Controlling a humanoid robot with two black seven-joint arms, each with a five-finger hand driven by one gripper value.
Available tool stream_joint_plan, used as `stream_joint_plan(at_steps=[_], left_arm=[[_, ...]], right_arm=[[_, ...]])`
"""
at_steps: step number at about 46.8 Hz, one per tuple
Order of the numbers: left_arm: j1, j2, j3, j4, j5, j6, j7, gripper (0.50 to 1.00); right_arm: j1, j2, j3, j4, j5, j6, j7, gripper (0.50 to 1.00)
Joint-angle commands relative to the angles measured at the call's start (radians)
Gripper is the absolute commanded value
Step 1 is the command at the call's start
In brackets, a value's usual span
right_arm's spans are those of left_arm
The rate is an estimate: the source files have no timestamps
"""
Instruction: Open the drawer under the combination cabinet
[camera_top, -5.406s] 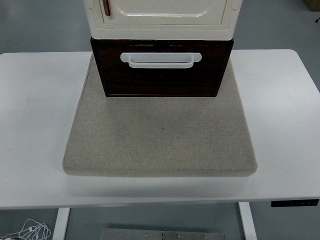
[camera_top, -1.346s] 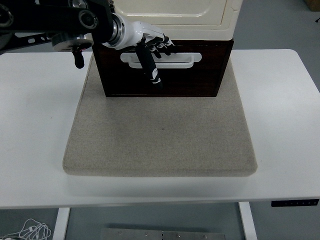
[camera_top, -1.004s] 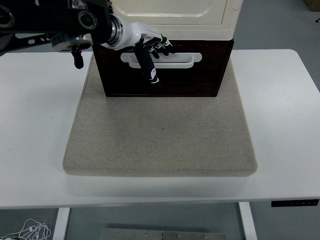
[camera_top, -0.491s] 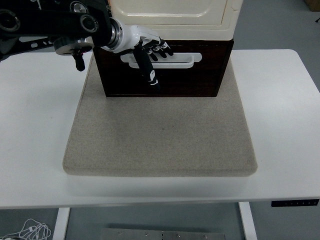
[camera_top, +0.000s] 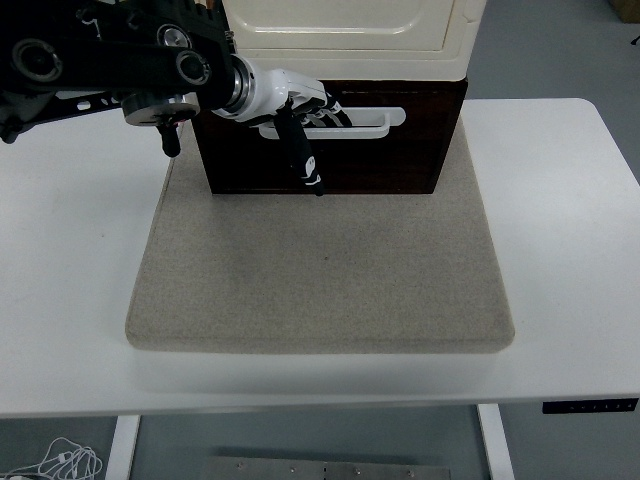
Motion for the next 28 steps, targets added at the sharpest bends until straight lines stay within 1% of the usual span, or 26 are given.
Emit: stream_joint_plan(at_steps=[1, 13, 20, 28], left_arm=[[-0.003, -0.002, -0.001, -0.002, 0.0, -0.002, -0.001, 1.0], [-0.015, 0.0, -0.001, -0.005, -0.002, -0.024, -0.005, 1.0], [-0.02, 0.004, -0.006, -0.004, -0.002, -0.077, -0.014, 1.0], [-0.024, 0.011, -0.006, -0.004, -0.002, -0.105, -0.015, 1.0]], right_arm=[[0.0, 0.0, 0.0, 0.0, 0.0, -0.001, -0.002, 0.928], [0.0, 0.0, 0.0, 0.0, 0.0, -0.001, 0.0, 0.926], [0.0, 0.0, 0.0, 0.0, 0.0, 0.0, 0.0, 0.926], [0.0, 0.0, 0.0, 0.0, 0.0, 0.0, 0.0, 0.926]])
